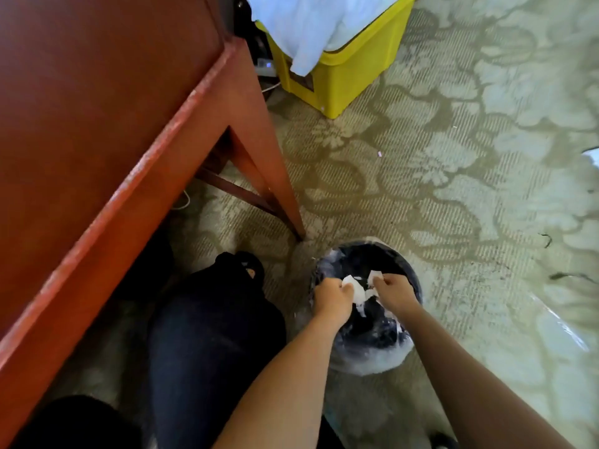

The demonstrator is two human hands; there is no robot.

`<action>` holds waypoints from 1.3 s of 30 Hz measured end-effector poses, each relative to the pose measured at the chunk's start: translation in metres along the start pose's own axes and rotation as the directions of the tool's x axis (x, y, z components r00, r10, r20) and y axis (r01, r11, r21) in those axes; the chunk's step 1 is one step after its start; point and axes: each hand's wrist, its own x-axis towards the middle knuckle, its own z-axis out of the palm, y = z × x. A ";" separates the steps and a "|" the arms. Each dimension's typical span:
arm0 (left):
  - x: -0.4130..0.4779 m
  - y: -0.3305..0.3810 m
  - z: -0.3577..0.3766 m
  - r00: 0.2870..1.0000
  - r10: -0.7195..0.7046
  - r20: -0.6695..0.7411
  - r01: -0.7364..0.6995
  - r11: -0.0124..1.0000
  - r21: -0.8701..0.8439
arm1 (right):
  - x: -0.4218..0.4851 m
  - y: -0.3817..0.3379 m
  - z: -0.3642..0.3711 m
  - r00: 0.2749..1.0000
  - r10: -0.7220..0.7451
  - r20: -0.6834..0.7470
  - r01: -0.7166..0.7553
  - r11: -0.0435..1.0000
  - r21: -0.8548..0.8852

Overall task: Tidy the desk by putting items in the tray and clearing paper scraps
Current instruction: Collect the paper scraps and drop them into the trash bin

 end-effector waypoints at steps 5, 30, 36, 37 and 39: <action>0.018 -0.004 0.010 0.990 -0.122 0.071 0.125 0.991 -0.047 | 0.019 0.021 0.009 0.994 0.098 0.057 -0.097 0.995 -0.013; -0.072 0.014 -0.067 0.933 0.222 0.282 -0.333 0.829 0.450 | -0.068 -0.077 -0.050 0.928 -0.215 0.304 0.327 0.861 -0.390; -0.145 0.036 -0.134 0.908 0.342 0.240 -0.417 0.700 0.579 | -0.141 -0.143 -0.076 0.873 -0.366 0.321 0.486 0.688 -0.538; -0.158 0.038 -0.145 0.901 0.366 0.234 -0.430 0.674 0.601 | -0.153 -0.153 -0.080 0.861 -0.387 0.331 0.509 0.665 -0.546; -0.191 0.039 -0.169 0.879 0.436 0.195 -0.450 0.620 0.643 | -0.181 -0.174 -0.086 0.824 -0.436 0.361 0.565 0.602 -0.564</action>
